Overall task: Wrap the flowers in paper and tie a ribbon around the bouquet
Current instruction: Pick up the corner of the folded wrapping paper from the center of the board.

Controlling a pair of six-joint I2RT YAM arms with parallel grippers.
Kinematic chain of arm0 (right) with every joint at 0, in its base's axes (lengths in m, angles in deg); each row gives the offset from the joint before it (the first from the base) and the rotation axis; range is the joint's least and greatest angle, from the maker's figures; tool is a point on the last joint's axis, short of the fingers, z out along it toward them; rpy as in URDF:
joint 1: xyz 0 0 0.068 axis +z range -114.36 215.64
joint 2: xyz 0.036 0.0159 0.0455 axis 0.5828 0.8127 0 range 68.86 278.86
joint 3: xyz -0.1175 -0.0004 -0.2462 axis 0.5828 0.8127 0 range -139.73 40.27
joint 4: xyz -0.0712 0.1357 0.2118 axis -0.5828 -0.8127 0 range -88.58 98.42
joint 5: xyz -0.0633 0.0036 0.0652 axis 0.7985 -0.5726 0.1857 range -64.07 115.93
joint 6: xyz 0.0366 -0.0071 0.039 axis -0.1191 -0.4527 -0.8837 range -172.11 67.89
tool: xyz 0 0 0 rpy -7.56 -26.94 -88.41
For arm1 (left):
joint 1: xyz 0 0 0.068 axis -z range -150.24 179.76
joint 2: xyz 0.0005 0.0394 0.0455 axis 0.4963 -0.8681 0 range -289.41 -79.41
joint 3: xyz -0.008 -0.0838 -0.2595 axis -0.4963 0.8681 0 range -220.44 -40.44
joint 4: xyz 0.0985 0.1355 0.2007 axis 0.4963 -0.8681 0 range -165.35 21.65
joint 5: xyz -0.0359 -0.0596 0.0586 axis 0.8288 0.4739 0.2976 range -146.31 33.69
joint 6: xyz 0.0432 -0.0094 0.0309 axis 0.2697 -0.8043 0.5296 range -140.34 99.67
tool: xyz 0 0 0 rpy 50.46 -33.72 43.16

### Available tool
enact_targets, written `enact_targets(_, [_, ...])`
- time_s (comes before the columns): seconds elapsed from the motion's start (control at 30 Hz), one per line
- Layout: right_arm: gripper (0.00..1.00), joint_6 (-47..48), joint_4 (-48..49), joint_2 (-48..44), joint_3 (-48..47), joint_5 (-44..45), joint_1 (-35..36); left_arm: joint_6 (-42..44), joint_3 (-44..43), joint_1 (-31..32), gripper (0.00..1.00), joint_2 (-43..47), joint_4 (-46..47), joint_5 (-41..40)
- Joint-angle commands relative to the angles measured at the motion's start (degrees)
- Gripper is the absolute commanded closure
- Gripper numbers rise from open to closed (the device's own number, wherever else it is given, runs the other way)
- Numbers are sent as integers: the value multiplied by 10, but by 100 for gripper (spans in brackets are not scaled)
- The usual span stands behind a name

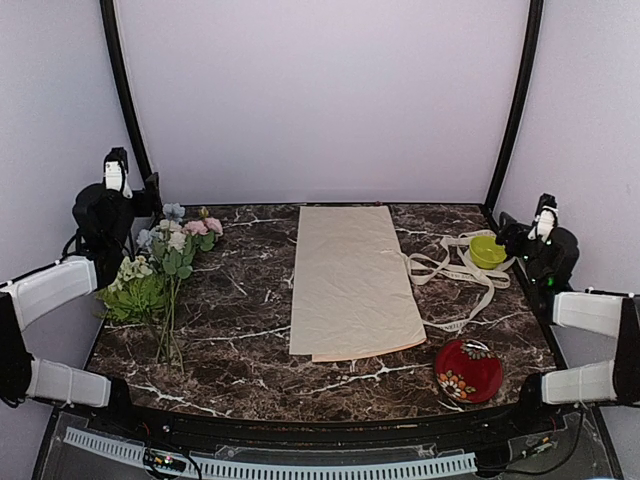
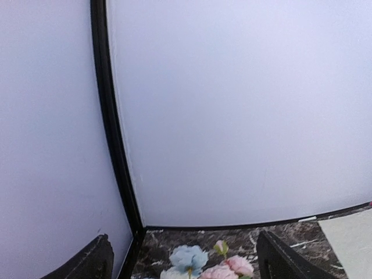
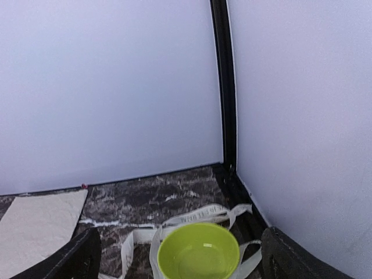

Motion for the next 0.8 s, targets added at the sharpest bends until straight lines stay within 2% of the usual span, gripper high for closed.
enact_targets(0.0, [11,-90,-216,-98,-106,-32,-3,-5,-105,72,16,40,-232,19])
enact_targets(0.1, [23,-138,-357,-106,-207,-66,9,-19,-156,131,20,45,-330,33])
enact_targets(0.17, [29,-144,-451,-88,-272,-68,50,-25,-175,158,24,41,-375,61])
enact_targets(0.33, [32,-120,-612,30,-415,23,293,-53,-192,203,25,-1,-437,106])
enact_targets(0.47, [24,-108,-806,205,-605,52,437,-54,-210,215,25,-52,-489,135])
enact_targets(0.63, [2,-95,-944,412,-806,63,559,-39,-247,218,22,-106,-567,132])
enact_targets(0.77, [1,-84,-1000,522,-902,69,620,-48,-268,218,20,-121,-602,111])
